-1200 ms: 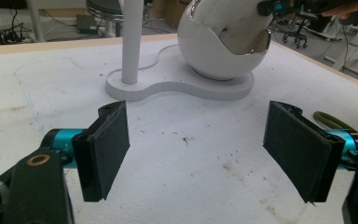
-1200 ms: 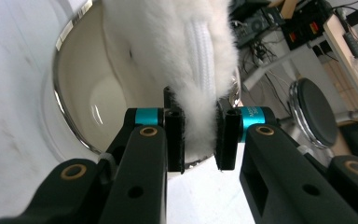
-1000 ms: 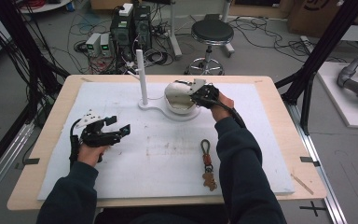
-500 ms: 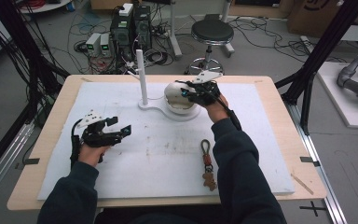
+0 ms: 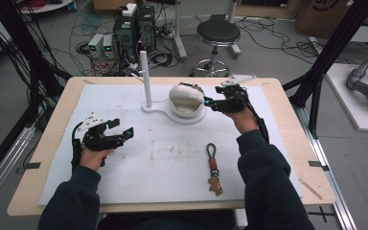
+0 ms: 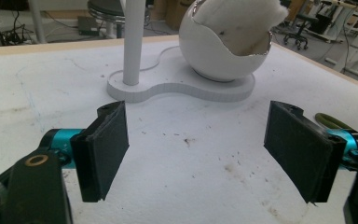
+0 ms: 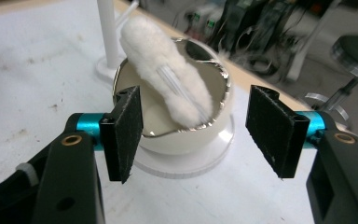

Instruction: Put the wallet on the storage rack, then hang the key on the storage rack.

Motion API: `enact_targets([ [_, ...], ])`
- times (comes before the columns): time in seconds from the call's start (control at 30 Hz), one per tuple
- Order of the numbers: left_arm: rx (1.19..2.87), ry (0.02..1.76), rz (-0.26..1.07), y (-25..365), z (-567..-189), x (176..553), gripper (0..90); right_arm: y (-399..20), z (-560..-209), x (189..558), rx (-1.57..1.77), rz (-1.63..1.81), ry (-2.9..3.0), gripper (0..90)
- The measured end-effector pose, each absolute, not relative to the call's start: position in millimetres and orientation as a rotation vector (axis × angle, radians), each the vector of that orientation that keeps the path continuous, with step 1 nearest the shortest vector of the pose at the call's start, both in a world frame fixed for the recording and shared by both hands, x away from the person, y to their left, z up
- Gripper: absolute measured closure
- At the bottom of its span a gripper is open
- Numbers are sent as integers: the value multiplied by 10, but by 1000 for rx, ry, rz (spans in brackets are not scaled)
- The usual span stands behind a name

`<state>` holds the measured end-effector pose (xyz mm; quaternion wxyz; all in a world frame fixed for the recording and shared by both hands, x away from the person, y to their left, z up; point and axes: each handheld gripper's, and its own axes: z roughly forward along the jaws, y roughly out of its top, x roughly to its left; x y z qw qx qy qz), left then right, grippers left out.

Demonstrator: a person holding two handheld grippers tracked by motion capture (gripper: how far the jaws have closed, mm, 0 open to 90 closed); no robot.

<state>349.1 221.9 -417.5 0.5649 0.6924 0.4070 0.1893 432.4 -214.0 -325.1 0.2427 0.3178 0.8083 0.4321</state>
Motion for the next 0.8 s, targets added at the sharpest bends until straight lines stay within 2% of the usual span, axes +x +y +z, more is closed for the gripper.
enact_targets([
  [0.03,1631,962,444,2218,-4175,3489,208,-2201,-3256,4265,893,1155,2225,319],
  [0.13,1643,970,448,2216,-4181,3487,199,-2469,-3402,3998,958,1153,2205,284],
  [0.47,1650,993,466,2254,-4182,3463,210,-2785,-3985,3624,1130,1128,2259,279],
  [0.8,1641,985,461,2259,-4179,3460,211,-2820,-3976,3517,1124,1127,2202,272],
])
